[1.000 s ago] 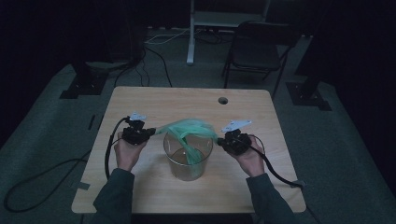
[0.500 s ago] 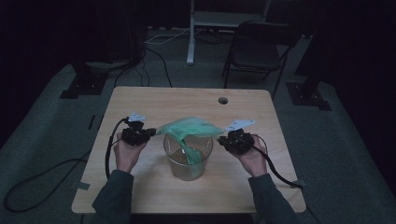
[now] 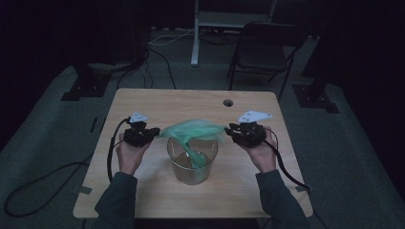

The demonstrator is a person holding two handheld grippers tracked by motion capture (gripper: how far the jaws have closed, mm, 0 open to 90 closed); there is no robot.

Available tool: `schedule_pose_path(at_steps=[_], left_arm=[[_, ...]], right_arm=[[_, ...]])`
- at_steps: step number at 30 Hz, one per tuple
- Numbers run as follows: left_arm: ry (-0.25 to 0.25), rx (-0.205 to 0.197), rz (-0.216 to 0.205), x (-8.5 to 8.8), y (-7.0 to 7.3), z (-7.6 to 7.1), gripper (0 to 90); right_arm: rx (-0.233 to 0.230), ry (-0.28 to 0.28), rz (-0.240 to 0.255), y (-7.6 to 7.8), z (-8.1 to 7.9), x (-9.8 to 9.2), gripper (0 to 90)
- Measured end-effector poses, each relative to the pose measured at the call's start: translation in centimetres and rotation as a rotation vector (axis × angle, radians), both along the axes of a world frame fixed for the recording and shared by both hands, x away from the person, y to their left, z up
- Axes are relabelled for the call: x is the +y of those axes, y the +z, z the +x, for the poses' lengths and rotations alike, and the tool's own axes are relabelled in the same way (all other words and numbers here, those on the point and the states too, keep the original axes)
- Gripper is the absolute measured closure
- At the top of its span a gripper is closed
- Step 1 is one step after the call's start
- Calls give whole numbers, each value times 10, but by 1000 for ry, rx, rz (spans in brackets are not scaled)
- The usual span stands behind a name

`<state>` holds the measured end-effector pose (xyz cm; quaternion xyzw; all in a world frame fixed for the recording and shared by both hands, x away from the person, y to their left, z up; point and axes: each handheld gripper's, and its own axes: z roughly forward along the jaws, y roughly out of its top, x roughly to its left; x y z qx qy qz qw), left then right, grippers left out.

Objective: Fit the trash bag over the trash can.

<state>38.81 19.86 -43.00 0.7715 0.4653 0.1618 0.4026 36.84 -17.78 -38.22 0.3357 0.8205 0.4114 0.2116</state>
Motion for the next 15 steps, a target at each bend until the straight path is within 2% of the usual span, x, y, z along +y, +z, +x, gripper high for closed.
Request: schedule_pose_path(at_steps=[5, 12, 15], left_arm=[[-4, -16, 0, 0, 4, -1, 861], [0, -23, -4, 1, 4, -1, 862], [-4, -29, -9, 0, 5, -2, 862]], right_arm=[[-26, -13, 16, 5, 3, 2, 702], [-46, -37, 27, 13, 4, -4, 696], [-60, -41, 53, 18, 5, -9, 684]])
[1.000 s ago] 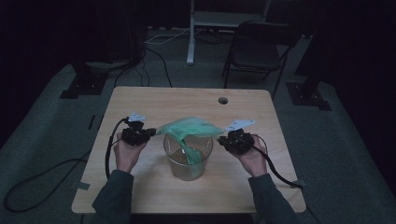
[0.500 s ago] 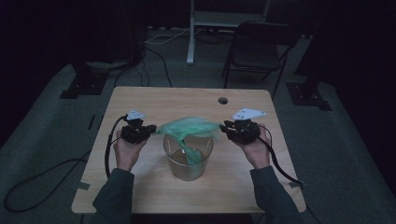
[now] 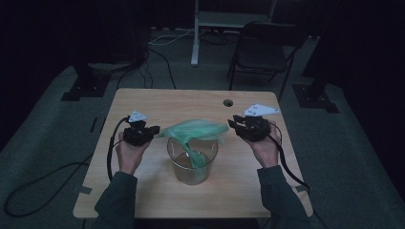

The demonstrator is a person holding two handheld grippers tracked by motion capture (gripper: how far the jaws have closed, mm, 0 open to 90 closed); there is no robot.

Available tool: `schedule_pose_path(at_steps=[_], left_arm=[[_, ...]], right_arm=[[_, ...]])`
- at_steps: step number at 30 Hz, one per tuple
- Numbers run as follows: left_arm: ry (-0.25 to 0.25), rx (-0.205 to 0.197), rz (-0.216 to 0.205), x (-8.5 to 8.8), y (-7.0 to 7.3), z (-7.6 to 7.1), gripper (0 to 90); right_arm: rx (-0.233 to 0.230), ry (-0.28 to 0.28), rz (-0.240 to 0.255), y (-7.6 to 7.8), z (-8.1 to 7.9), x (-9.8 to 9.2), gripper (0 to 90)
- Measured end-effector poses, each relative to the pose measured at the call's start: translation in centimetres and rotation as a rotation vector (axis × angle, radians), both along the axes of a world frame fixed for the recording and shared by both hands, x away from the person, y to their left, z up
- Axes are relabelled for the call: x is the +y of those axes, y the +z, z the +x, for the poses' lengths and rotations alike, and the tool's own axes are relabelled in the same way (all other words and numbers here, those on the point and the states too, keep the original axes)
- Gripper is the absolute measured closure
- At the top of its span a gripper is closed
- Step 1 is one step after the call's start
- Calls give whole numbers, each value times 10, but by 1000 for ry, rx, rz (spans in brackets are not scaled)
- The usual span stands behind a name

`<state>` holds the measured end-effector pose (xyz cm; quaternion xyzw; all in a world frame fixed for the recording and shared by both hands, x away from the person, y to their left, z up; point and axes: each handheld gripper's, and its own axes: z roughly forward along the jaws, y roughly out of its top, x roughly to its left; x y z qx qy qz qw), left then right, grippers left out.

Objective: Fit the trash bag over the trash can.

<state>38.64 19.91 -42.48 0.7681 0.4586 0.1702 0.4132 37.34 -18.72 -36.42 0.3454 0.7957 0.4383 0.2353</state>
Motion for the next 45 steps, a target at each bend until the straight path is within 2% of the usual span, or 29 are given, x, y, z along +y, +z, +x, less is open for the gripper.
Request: schedule_pose_path(at_steps=[4, 6, 11, 15, 18, 19, 20, 21, 24, 26, 28, 34, 37, 39, 41, 45], left_arm=[[-6, -1, -3, -1, 0, 0, 862], [-7, -4, -6, -2, 0, 0, 862], [-10, -14, -9, -2, 1, 0, 862], [-12, -16, -11, -2, 1, -1, 861], [-17, -19, -8, -3, 1, -1, 857], [-20, -21, -7, -3, 1, -1, 853], [-23, -22, -7, -4, 1, -1, 845], [-23, -21, -5, -4, 1, -1, 845], [-23, -20, -1, -4, 0, 0, 830], [-27, -24, 0, -5, 0, -1, 816], [-33, -31, 2, -5, 1, -1, 798], [-59, -49, 13, -10, 1, -1, 754], [-68, -59, 18, -12, 3, -1, 746], [-73, -66, 15, -15, 5, -2, 740], [-84, -73, 11, -17, 7, -3, 731], [-114, -85, 3, -20, 8, -6, 708]], right_arm=[[-16, 33, 9, 2, 0, 2, 667], [-24, 58, -7, 2, 3, 7, 652], [-22, 64, 2, 3, 6, 11, 649], [-26, 62, 12, 3, 15, 17, 635], [8, 62, -7, -3, 23, 21, 625], [17, 72, -19, -6, 24, 23, 619], [34, 105, -38, -13, 23, 28, 600], [34, 105, -38, -13, 23, 28, 600], [48, 158, -76, -21, 19, 36, 573], [50, 170, -98, -24, 18, 39, 558], [39, 159, -105, -25, 18, 40, 551], [-7, 110, -57, -17, 22, 32, 549], [-32, 87, 0, -11, 21, 26, 550], [-42, 68, 17, -8, 22, 24, 550], [-28, 67, 14, -8, 26, 25, 550], [19, 89, -31, -17, 33, 32, 535]])
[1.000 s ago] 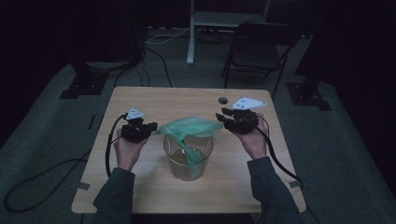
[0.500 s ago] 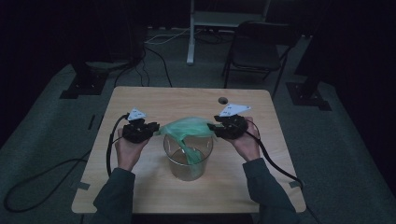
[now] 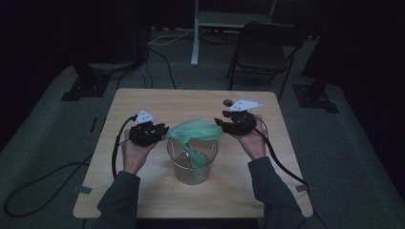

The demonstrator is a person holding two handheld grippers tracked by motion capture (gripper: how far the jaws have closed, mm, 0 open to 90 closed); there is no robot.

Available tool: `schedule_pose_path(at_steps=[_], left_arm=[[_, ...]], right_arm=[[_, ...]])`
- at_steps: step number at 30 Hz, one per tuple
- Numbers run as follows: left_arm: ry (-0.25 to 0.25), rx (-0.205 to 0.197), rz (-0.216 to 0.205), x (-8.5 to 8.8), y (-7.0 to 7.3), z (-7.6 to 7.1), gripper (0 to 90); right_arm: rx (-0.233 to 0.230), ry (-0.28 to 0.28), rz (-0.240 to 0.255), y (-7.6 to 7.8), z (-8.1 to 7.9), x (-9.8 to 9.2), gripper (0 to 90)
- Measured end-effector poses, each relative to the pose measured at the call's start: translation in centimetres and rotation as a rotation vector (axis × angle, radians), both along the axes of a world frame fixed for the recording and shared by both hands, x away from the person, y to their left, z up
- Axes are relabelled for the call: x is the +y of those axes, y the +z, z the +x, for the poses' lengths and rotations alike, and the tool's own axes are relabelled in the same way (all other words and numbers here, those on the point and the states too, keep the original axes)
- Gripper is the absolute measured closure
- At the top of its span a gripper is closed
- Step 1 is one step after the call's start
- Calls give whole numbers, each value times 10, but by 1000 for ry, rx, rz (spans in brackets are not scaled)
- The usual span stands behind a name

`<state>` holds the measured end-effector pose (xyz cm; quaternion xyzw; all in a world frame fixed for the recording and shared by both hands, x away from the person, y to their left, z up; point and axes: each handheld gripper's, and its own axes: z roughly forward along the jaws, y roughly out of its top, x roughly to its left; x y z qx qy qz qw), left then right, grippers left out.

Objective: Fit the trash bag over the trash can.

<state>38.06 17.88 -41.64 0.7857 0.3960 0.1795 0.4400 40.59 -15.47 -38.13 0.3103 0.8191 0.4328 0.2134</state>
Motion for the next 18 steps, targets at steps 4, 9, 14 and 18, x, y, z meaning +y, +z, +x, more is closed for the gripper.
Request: schedule_pose_path(at_steps=[4, 9, 14, 18], left_arm=[[-25, -13, -21, 0, 4, -5, 687], [-49, -32, -57, 2, 14, -13, 655], [-91, -37, -78, -1, 24, -17, 634], [-112, -17, -43, -12, 26, -14, 619]], right_arm=[[22, 50, -32, -9, -3, 7, 526], [34, 77, -45, -13, -7, 10, 526], [37, 94, -43, -13, -10, 11, 525], [40, 104, -48, -13, -11, 12, 522]])
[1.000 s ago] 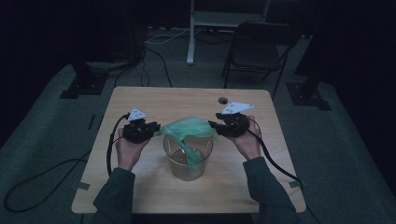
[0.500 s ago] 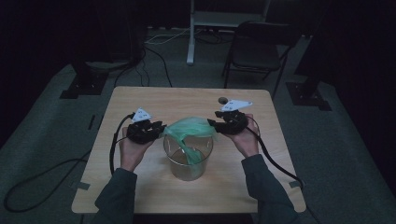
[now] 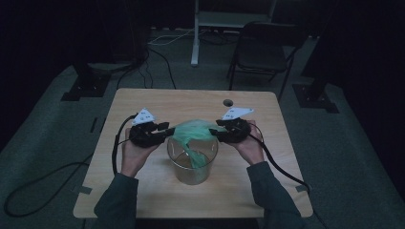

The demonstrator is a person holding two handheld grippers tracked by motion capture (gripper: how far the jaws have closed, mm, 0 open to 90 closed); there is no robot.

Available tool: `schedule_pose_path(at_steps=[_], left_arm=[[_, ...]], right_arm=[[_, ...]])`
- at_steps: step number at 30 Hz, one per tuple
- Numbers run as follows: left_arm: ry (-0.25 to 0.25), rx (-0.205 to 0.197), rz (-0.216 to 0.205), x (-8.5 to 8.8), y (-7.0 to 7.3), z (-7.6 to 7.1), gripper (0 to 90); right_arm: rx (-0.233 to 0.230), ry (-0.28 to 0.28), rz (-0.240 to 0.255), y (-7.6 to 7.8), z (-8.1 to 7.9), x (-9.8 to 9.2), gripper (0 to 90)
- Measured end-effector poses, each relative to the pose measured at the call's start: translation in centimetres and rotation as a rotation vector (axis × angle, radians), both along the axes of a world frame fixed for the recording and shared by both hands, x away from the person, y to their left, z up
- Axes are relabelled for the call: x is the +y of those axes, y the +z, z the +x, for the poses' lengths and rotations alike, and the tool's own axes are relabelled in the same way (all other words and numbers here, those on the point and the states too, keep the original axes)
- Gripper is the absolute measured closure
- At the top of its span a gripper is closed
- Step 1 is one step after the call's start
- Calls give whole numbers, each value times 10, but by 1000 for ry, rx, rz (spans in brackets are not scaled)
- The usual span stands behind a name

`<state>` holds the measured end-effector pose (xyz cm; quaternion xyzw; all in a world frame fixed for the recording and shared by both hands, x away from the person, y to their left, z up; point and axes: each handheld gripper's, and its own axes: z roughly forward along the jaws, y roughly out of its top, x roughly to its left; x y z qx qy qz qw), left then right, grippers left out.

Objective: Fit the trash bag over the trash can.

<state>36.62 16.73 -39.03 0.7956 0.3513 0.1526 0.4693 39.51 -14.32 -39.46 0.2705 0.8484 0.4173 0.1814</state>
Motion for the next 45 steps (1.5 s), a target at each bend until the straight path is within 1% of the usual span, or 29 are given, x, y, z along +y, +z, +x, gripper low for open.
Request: schedule_pose_path(at_steps=[1, 2, 4, 7, 9, 11, 15, 18, 20, 22, 23, 25, 26, 30, 32, 34, 36, 39, 40, 42, 45], left_arm=[[-1, 7, 9, -2, -1, 1, 618], [-3, 25, 19, -4, -2, 3, 617], [-7, 47, 39, -9, -5, 5, 617], [-11, 66, 59, -14, -8, 7, 629], [-7, 63, 71, -15, -8, 7, 655], [6, 58, 81, -15, -8, 7, 687], [23, 38, 96, -15, -8, 5, 759], [40, 19, 102, -14, -8, 2, 813], [45, 5, 102, -11, -8, -1, 848], [32, -5, 80, -9, -8, -4, 881], [29, -14, 80, -9, -7, -7, 885], [12, -34, 85, -9, -7, -13, 890], [4, -44, 83, -10, -7, -16, 892], [-30, -78, 95, -11, -10, -35, 893], [-39, -85, 97, -9, -13, -44, 893], [-51, -95, 79, -5, -16, -54, 893], [-51, -102, 75, -1, -19, -61, 893], [-62, -113, 34, 8, -23, -75, 894], [-62, -114, 27, 9, -23, -78, 894], [-67, -127, 25, 12, -24, -88, 894], [-69, -133, 19, 16, -25, -98, 894]], right_arm=[[1, 0, 1, 0, 0, 0, 521], [1, 0, 3, 0, 0, 0, 521], [-2, -2, 10, 0, 1, 0, 520], [-5, -20, 35, 3, 3, -3, 522], [-1, -26, 62, 4, 6, -4, 525], [7, -24, 77, 4, 8, -5, 527], [28, -28, 86, 1, 13, -4, 549], [48, -19, 102, -1, 17, -2, 612], [67, -15, 108, -3, 19, 0, 716], [74, -15, 103, -5, 20, 0, 796], [71, -20, 99, -5, 20, 0, 830], [76, -32, 102, -5, 21, 0, 866], [80, -47, 101, -5, 22, -1, 880], [99, -79, 88, -5, 24, -3, 894], [108, -87, 74, -6, 24, -4, 894], [119, -94, 61, -7, 25, -3, 894], [133, -102, 51, -9, 27, -2, 894], [156, -114, 36, -13, 28, 0, 895], [157, -116, 30, -15, 29, 0, 895], [170, -120, 21, -16, 30, 1, 895], [183, -131, 14, -17, 31, 1, 895]])
